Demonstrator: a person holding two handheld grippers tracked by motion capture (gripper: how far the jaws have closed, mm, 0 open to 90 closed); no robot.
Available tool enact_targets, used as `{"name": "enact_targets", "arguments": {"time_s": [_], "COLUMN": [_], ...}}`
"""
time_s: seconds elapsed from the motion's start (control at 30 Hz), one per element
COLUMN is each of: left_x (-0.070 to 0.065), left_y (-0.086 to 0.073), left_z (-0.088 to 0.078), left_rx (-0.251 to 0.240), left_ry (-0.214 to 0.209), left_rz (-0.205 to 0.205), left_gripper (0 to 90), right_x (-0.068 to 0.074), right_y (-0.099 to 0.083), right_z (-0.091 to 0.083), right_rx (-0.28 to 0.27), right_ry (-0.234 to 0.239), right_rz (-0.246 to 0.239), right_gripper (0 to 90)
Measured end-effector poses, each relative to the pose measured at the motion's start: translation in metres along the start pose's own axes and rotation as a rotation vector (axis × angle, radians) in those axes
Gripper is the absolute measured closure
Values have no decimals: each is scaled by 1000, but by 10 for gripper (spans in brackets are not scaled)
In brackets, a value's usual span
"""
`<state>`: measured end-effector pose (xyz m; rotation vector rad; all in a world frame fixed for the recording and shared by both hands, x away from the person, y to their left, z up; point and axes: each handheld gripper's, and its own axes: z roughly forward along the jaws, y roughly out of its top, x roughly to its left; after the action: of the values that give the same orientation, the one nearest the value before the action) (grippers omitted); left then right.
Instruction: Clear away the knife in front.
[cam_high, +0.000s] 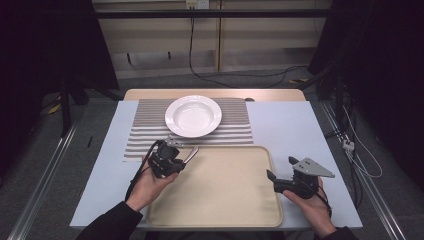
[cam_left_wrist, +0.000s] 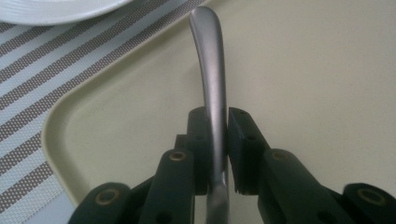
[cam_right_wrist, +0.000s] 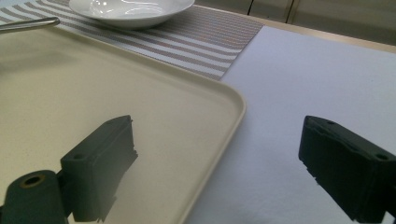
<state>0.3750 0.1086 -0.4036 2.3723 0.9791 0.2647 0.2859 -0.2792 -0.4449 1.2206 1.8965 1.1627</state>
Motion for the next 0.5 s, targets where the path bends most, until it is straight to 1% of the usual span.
{"name": "enact_targets", "arguments": {"time_s": [0.2,0.33,0.4,0.5], "left_x": [-3,-3,-1,-1], "left_y": [-5,-4,-4,-4], "left_z": [10,11,13,18], "left_rx": [32,38,36,47], "left_ry": [-17,-26,-35,-33], "left_rz": [5,-1,-14,-23], "left_gripper": [799,799,799,798], "right_x": [0,0,0,0], "right_y": [0,0,0,0], "right_z": [0,0,0,0], "right_rx": [0,1,1,1], "right_ry": [2,3,3,2], "right_rz": [0,-1,-1,-2], "right_gripper": [107,107,107,107]}}
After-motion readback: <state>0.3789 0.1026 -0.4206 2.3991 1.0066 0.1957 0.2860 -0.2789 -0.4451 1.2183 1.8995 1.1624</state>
